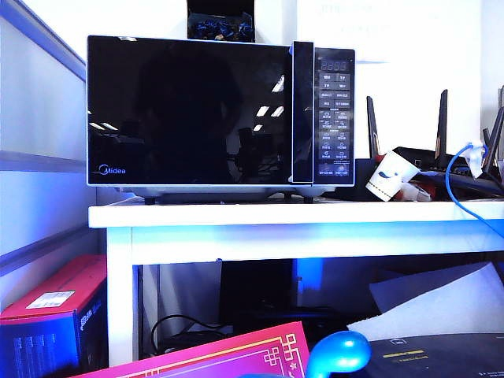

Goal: Open the microwave door, place the box of snacks from the top of the microwave inside, then close the microwave door.

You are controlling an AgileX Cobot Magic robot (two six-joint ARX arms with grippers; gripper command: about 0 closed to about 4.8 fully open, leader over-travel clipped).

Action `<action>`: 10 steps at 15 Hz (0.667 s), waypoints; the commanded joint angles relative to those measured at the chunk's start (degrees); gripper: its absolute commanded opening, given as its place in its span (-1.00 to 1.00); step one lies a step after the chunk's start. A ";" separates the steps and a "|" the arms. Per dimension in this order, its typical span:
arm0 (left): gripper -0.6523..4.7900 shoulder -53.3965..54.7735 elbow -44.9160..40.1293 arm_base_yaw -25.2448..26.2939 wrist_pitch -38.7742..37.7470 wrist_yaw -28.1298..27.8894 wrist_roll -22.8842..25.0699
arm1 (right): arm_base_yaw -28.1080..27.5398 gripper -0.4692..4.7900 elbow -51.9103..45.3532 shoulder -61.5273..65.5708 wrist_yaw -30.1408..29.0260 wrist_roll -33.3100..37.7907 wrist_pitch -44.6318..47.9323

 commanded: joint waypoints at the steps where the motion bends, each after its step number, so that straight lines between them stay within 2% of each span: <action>1: -0.76 0.09 0.09 -0.07 -0.07 -0.11 0.44 | 0.02 -0.83 -0.33 -0.09 -0.04 0.28 0.37; 3: -0.76 -0.81 -0.02 1.29 -0.59 0.85 0.44 | -0.42 -0.83 -0.42 -0.83 -0.07 0.26 0.52; 7: -0.76 -1.27 -0.02 13.88 -0.50 1.38 0.44 | -8.39 -0.83 -0.46 -4.96 -0.02 1.57 0.76; 10: -0.76 -1.27 -0.04 18.58 -0.52 1.36 0.44 | -12.44 -0.83 -0.57 -10.36 -0.02 1.57 1.16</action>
